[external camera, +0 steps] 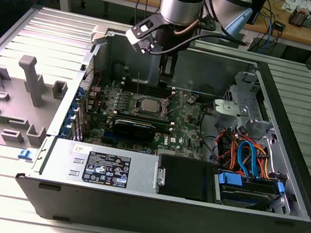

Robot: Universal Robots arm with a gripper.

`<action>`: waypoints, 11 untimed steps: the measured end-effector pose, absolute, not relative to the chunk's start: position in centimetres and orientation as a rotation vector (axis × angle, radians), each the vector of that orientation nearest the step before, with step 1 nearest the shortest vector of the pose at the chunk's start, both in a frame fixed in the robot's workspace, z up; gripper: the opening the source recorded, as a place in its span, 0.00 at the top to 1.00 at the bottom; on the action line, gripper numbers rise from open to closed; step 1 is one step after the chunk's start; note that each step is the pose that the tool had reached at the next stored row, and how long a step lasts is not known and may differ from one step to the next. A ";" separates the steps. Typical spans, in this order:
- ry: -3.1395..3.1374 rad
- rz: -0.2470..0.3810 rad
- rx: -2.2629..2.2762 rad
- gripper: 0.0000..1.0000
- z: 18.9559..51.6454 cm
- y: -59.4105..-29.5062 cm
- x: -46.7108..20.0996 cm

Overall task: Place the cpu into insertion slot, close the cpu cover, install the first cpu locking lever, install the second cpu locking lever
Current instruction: 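Close the cpu cover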

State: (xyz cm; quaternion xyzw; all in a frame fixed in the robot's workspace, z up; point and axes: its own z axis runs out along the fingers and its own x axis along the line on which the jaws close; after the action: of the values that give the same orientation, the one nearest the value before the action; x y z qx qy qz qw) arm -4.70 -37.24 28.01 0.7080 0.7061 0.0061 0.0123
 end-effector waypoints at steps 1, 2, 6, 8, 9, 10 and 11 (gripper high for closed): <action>2.201 0.019 2.207 0.89 28.0 -37.2 -4.6; 2.201 0.019 2.207 0.89 28.0 -37.2 -4.4; 2.201 0.019 2.207 0.89 28.0 -37.2 -3.7; 2.201 0.019 2.207 0.89 28.0 -37.2 -3.3; 2.201 0.019 2.207 0.89 28.0 -37.2 -3.2; 2.201 0.019 2.207 0.89 28.0 -37.2 -3.1; 2.201 0.019 2.207 0.89 28.0 -37.2 -3.1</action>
State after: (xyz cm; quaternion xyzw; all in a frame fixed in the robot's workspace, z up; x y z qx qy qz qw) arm -3.07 -37.24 28.01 0.7080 0.7061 0.0060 0.0122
